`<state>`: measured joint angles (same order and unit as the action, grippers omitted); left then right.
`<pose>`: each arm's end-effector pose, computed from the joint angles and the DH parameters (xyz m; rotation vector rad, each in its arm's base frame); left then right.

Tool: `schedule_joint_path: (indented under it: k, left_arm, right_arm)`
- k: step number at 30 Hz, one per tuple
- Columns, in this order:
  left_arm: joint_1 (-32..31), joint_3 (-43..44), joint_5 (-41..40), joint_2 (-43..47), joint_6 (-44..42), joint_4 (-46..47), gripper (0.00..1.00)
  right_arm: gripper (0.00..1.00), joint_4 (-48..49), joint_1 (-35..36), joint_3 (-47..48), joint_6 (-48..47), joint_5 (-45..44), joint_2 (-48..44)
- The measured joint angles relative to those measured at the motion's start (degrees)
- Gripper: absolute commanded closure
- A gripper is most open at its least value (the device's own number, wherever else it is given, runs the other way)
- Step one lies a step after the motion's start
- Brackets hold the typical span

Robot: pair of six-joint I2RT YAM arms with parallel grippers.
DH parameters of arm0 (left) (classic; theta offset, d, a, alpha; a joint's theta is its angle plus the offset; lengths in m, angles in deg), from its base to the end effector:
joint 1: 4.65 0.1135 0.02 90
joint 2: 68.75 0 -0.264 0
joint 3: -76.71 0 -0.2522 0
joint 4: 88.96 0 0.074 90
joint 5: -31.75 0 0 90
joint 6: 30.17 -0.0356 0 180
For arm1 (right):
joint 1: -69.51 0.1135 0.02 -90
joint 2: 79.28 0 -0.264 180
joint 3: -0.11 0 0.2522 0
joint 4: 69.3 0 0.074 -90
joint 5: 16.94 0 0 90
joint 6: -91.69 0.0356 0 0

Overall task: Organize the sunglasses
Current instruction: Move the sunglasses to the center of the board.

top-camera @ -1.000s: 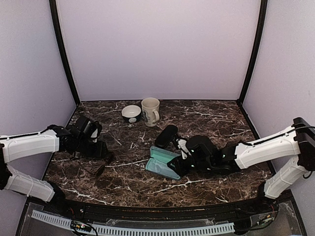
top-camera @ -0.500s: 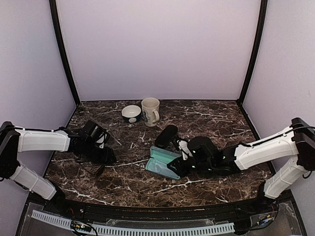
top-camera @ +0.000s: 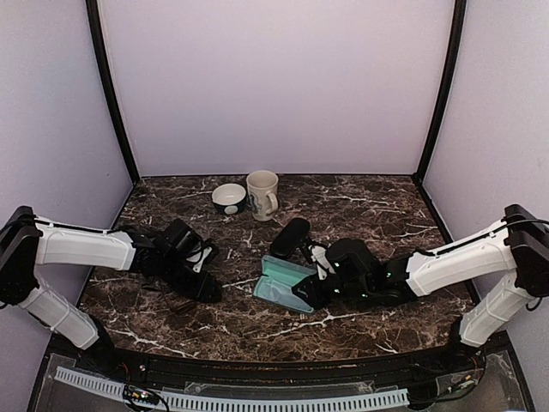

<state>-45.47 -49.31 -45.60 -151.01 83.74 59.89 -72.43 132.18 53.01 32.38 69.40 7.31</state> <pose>0.1931 -0.1771 0.1620 0.4836 2.6906 -0.6556 0.1406 0.2671 0.1715 -0.6087 2.2601 0.8009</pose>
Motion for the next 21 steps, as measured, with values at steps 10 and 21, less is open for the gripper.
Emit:
schedule_joint_path:
  k: [10, 21]
  left_arm:
    - [-12.96, 5.31, 4.17, -5.01, -1.9, -1.62, 0.49]
    - [-14.75, 7.34, -3.26, 1.51, -3.48, -3.19, 0.4]
  right_arm:
    - [0.76, -1.27, -0.2, 0.7, 0.17, 0.0, 0.02]
    - [0.74, -1.09, 0.26, 8.46, 2.71, 3.76, 7.32]
